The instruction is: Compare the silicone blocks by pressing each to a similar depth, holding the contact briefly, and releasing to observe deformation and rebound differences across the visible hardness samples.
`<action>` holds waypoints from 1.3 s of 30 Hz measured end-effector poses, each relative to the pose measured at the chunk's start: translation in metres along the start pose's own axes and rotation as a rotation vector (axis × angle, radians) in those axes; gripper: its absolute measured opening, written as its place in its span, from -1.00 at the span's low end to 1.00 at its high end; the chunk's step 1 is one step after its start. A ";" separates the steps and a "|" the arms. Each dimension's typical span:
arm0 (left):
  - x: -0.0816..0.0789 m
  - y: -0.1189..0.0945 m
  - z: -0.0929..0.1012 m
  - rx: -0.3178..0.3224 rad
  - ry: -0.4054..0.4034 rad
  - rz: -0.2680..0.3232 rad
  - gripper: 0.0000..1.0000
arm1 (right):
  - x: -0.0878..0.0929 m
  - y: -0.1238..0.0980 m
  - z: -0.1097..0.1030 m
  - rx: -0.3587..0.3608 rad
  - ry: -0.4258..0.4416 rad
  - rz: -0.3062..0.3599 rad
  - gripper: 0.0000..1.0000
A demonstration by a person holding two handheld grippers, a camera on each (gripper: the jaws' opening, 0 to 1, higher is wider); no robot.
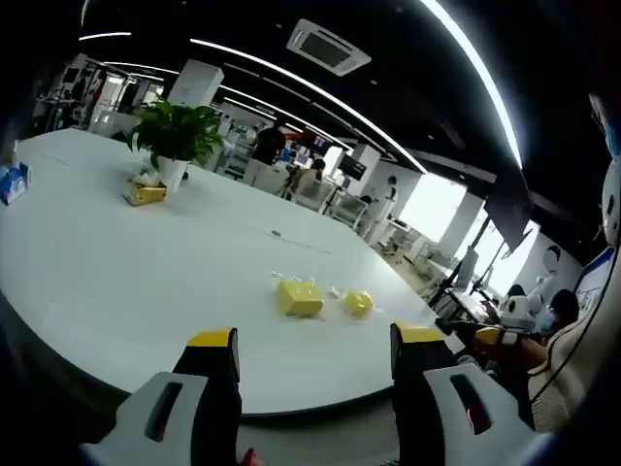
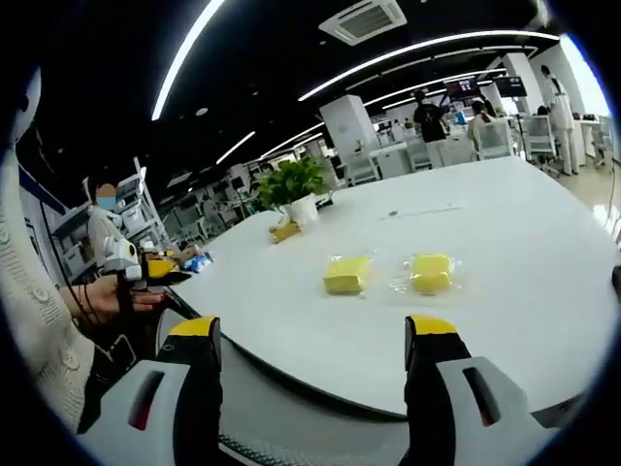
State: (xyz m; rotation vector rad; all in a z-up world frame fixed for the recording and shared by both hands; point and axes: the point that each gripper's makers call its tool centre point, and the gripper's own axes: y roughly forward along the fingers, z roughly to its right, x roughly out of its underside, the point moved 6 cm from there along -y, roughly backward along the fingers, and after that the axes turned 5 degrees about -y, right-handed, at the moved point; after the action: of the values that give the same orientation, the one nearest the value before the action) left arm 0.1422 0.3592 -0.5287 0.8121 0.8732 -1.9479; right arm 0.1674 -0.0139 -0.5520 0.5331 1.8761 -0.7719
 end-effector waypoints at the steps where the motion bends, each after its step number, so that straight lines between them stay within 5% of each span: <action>1: 0.000 0.000 0.000 0.002 0.000 0.000 0.24 | 0.000 0.000 0.000 0.000 0.000 0.000 0.43; 20: 0.006 -0.001 0.009 -0.021 0.013 -0.035 0.26 | 0.001 -0.002 0.001 -0.015 0.004 0.034 0.43; 39: 0.007 -0.002 0.012 -0.036 0.006 -0.009 0.25 | 0.001 0.007 -0.005 -0.067 -0.003 0.031 0.42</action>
State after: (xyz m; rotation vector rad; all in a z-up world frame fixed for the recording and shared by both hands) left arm 0.1352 0.3474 -0.5269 0.7950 0.9144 -1.9336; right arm 0.1689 -0.0056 -0.5533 0.5172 1.8804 -0.6871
